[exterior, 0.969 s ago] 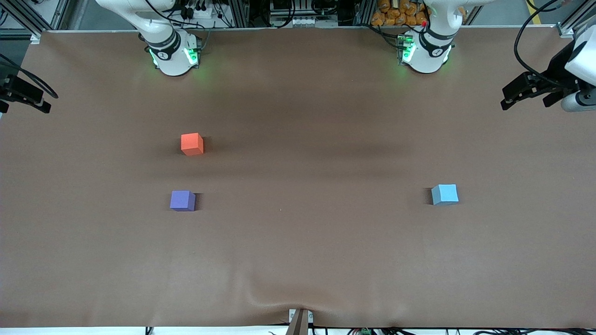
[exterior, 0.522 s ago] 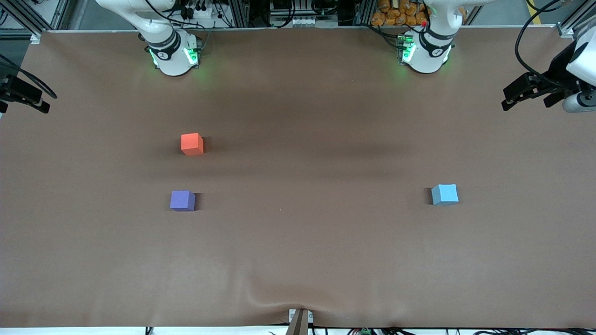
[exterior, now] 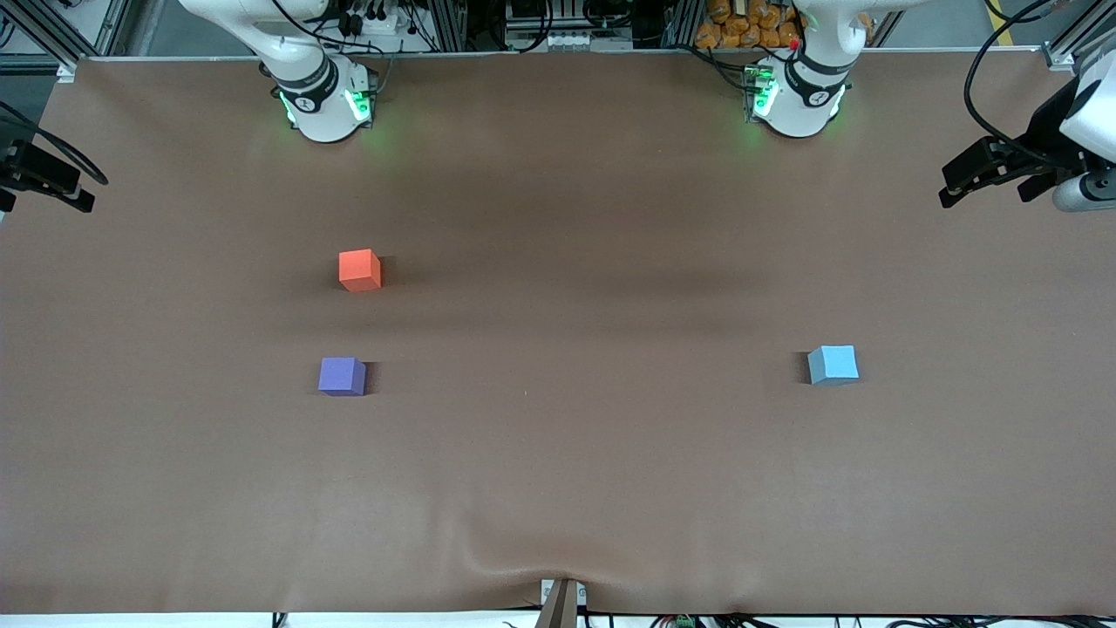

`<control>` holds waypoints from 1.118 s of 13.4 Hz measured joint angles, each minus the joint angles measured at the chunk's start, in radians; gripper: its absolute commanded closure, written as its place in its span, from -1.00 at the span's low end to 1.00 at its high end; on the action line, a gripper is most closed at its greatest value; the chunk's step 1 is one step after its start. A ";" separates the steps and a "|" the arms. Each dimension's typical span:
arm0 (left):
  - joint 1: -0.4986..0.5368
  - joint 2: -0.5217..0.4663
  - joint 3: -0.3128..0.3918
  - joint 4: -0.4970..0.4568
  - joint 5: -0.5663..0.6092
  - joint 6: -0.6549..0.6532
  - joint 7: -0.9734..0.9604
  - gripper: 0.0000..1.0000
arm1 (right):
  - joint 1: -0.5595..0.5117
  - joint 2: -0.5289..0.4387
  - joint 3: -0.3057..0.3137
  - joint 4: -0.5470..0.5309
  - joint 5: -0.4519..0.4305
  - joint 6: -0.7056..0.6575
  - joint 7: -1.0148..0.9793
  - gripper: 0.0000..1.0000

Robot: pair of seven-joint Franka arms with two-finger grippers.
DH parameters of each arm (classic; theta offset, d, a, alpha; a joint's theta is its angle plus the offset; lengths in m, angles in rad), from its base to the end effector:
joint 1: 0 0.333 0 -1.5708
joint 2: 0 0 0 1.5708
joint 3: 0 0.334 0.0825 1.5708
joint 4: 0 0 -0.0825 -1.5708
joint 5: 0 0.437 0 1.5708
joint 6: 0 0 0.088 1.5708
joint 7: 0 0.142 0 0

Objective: Place blue block between orange and purple blocks

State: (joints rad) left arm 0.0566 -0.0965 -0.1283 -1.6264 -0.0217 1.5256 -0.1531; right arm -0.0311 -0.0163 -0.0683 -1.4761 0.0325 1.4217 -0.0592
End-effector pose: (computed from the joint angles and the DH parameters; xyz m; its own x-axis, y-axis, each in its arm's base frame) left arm 0.5689 -0.0474 0.6308 0.9967 0.0810 -0.0065 0.0810 -0.9967 0.0085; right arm 0.5823 -0.0534 0.6535 0.9987 -0.0353 -0.0360 -0.0366 -0.9987 -0.0356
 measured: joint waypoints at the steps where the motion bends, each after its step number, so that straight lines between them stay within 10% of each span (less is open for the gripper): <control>1: 0.001 0.001 0.000 0.000 0.000 0.000 0.000 -1.00 | 0.000 0.000 0.001 0.000 0.000 0.000 0.000 -1.00; 15: 0.012 0.007 0.003 0.000 0.000 0.000 0.001 -1.00 | 0.081 0.123 0.007 0.004 0.004 0.049 0.001 -1.00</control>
State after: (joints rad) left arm 0.0690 -0.0894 -0.1255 -1.6260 -0.0216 1.5256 -0.1526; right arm 0.0496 0.1064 -0.0618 -1.4720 0.0363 1.4707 -0.0581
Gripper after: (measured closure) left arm 0.000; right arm 0.000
